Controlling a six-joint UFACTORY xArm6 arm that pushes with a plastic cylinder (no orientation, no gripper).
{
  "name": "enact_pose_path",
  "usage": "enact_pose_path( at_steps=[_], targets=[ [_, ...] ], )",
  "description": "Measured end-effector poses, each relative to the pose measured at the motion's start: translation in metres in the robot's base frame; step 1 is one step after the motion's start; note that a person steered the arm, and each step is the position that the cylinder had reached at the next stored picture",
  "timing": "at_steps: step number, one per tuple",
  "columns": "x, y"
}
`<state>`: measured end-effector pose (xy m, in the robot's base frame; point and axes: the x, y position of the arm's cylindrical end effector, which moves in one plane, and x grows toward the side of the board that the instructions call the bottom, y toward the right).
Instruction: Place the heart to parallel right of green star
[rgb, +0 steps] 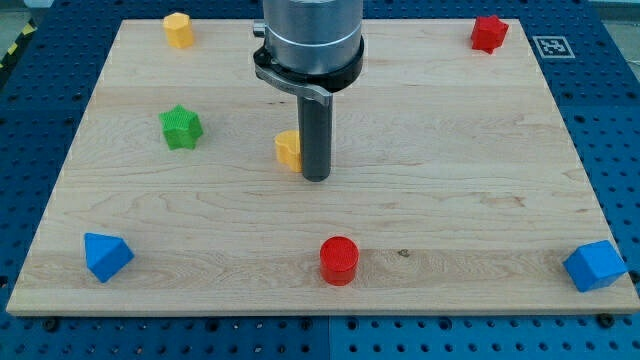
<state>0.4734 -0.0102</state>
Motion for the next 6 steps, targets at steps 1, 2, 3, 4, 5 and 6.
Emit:
enact_pose_path(
  at_steps=[1, 2, 3, 4, 5, 6],
  targets=[
    [0.0, -0.006],
    [0.0, -0.023],
    [0.0, -0.027],
    [-0.004, -0.027],
    [-0.018, -0.033],
    [-0.03, -0.046]
  ],
)
